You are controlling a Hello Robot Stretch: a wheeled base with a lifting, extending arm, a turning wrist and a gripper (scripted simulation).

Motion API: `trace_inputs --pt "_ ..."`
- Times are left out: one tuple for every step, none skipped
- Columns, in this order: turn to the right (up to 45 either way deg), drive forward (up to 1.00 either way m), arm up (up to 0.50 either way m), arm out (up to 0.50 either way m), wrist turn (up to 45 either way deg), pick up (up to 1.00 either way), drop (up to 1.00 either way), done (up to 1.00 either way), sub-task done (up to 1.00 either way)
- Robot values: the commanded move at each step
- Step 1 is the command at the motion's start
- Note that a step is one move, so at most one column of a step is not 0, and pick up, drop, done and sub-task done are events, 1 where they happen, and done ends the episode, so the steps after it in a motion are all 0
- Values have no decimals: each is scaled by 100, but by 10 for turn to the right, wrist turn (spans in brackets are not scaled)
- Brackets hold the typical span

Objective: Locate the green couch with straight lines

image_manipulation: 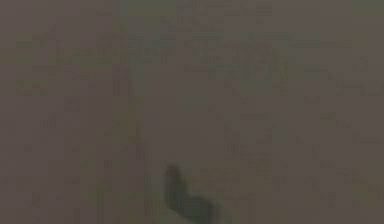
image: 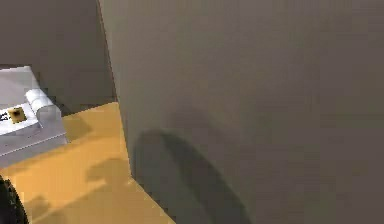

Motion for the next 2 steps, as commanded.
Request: trace_inputs --pt "-330 0 0 0 0 0 0 0 0" --pt "0 100 0 0 0 0 0 0 0"
